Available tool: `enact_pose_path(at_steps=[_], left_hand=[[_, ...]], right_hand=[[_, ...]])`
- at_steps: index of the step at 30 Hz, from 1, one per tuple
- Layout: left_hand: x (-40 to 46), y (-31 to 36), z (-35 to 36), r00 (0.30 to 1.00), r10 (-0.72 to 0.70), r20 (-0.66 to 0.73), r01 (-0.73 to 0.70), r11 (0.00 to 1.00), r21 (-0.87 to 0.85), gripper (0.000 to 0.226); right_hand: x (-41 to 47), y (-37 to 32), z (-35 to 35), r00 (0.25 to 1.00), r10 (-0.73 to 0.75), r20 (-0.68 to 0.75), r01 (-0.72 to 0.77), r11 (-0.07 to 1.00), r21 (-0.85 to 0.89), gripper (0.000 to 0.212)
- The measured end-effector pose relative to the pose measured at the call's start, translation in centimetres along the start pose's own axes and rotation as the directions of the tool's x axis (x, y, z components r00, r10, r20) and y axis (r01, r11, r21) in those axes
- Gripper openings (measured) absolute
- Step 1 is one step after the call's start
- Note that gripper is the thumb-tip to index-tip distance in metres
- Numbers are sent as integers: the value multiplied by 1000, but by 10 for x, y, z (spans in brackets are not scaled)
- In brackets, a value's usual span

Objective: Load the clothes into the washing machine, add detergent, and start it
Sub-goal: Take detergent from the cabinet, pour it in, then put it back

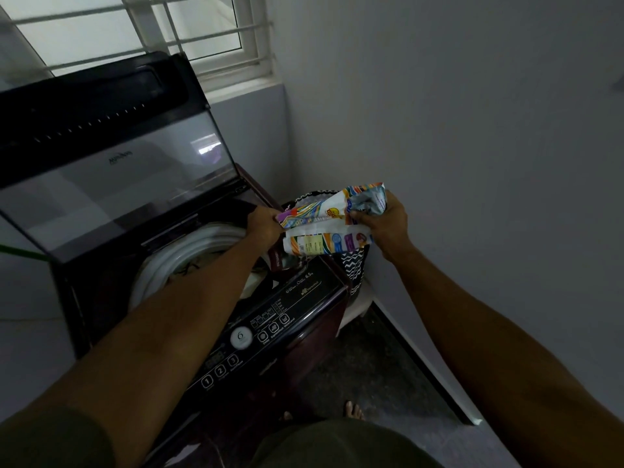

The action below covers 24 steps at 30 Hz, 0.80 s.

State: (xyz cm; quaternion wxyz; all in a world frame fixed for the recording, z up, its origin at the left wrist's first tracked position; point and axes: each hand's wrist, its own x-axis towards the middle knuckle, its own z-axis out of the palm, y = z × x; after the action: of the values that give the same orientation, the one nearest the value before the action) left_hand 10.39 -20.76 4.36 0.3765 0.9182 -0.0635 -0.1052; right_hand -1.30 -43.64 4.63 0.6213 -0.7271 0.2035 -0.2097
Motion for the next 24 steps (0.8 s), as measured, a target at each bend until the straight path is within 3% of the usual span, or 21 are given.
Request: enact_pose_path(at_steps=[6, 13, 17, 21, 24], left_hand=[[0, -1, -1, 996, 86, 19, -85, 995, -51, 36], [6, -4, -1, 1000, 13, 20, -14, 1000, 22, 25], [5, 0, 0, 996, 88, 17, -87, 995, -42, 44], [10, -1, 2, 999, 43, 25, -45, 997, 56, 18], [9, 2, 0, 1000, 12, 22, -13, 999, 39, 19]], right_hand=[[1, -3, 3, 1000, 1, -13, -1, 1000, -4, 43], [3, -6, 4, 1000, 5, -25, -5, 1000, -14, 44], [3, -12, 3, 999, 6, -32, -6, 1000, 2, 42], [3, -15, 3, 999, -17, -27, 17, 1000, 0, 41], [3, -16, 3, 999, -26, -19, 26, 1000, 4, 40]])
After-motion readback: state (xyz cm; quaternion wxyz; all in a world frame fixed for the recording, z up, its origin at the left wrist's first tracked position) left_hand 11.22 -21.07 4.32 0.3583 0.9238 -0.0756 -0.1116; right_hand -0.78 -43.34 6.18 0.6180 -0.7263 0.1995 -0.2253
